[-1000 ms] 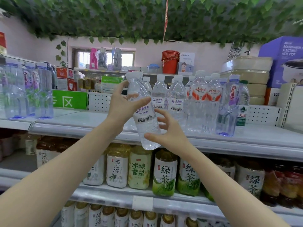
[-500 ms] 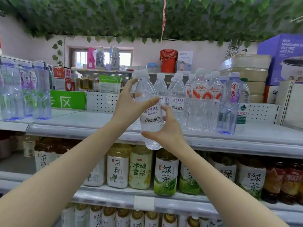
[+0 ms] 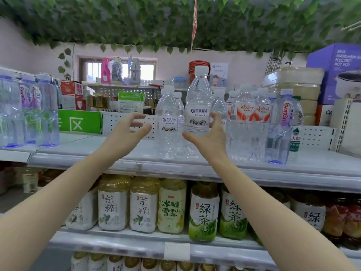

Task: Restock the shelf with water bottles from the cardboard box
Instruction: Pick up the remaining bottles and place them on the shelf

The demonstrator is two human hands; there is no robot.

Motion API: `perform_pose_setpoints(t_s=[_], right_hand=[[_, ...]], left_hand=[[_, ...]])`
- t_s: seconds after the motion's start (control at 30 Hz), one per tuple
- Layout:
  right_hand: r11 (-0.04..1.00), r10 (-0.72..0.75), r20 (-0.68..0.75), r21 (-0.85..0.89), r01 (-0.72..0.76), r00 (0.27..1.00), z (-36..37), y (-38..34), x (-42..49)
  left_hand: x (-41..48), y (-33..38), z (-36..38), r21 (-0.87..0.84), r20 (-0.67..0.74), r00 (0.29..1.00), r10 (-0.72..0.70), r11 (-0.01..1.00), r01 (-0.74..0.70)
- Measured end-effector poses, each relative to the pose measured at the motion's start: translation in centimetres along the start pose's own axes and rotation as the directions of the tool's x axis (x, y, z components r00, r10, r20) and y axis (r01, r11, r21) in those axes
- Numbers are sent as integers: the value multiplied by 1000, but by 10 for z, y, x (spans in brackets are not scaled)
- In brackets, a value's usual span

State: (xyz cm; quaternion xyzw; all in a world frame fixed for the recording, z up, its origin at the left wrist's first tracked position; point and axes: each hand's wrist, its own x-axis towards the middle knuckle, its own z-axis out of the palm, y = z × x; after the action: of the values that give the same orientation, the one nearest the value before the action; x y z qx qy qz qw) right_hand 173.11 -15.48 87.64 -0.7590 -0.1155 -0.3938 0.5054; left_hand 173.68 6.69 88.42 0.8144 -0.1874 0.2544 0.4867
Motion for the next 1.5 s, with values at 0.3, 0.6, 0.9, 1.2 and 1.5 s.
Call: perform_pose_setpoints(t_s=[0.3, 0.6, 0.9, 1.2, 1.5], right_hand=[[999, 35, -71, -2, -35, 997, 40, 22, 13], [988, 77, -82, -125, -87, 994, 47, 34, 13], [966, 125, -54, -220, -134, 991, 56, 37, 8], [933, 144, 21, -336, -129, 989, 48, 28, 1], [911, 85, 83, -409, -43, 993, 30, 26, -22]], left_hand=[[4, -25, -13, 18, -20, 999, 29, 999, -28], [7, -34, -14, 48, -34, 997, 63, 997, -61], [9, -32, -5, 26, -28, 997, 78, 997, -78], [0, -27, -7, 32, -22, 996, 88, 996, -88], [-15, -15, 0, 48, -6, 997, 76, 996, -75]])
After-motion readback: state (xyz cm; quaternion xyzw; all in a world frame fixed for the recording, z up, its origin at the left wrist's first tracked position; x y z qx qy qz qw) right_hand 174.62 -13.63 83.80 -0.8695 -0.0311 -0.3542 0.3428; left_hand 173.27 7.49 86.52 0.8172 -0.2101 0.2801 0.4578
